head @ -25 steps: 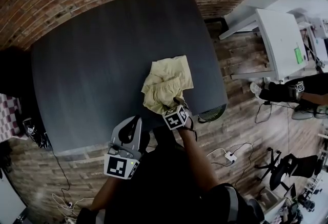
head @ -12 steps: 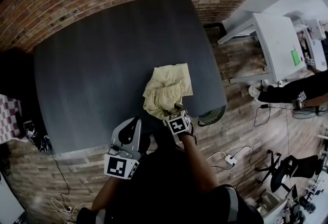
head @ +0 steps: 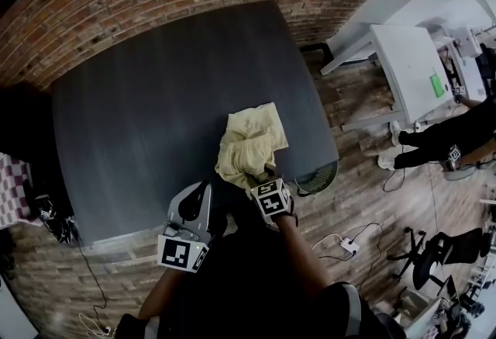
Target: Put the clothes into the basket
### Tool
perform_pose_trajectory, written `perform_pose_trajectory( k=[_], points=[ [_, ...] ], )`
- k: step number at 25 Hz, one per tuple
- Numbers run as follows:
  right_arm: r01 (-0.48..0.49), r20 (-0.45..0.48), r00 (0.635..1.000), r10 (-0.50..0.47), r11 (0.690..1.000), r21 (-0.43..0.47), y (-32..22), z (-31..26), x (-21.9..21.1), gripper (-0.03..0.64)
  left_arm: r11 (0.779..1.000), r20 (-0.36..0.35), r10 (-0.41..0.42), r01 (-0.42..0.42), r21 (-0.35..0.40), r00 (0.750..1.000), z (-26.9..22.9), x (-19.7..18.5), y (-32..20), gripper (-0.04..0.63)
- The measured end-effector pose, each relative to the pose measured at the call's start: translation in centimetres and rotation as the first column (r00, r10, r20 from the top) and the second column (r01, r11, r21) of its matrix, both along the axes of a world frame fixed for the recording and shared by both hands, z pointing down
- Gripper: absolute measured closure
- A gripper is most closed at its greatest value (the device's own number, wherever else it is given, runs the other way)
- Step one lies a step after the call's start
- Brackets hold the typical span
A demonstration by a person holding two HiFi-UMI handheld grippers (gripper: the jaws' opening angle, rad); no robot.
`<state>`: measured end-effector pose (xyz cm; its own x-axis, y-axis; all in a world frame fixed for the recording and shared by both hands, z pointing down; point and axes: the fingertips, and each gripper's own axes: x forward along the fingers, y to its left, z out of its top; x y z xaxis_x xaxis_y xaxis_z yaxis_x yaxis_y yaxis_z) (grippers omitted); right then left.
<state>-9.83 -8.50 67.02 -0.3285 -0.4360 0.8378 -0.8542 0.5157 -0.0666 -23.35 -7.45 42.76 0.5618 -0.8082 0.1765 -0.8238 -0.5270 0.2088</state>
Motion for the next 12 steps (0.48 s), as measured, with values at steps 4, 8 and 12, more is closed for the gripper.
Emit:
perform_pose_trajectory(
  k=[4,8,12],
  points=[
    [-0.015,0.003,1.000,0.015,0.999,0.052,0.5,-1.9,-0.1,0.440,1.000,-0.008,0.014,-0.014,0.011,1.000,-0.2,-0.4,0.3,0.589],
    [-0.040,0.020,0.999,0.038,0.995,0.094,0.7,-3.9,-0.4,0.440,0.999,-0.017,0.032,-0.032,0.021,0.999,-0.5,-1.0,0.4,0.589],
    [-0.078,0.048,0.996,0.073,0.991,0.108,1.5,-5.6,-0.6,0.440,0.998,-0.027,0.056,-0.056,0.028,0.998,-0.5,-1.3,0.7,0.589]
  ],
)
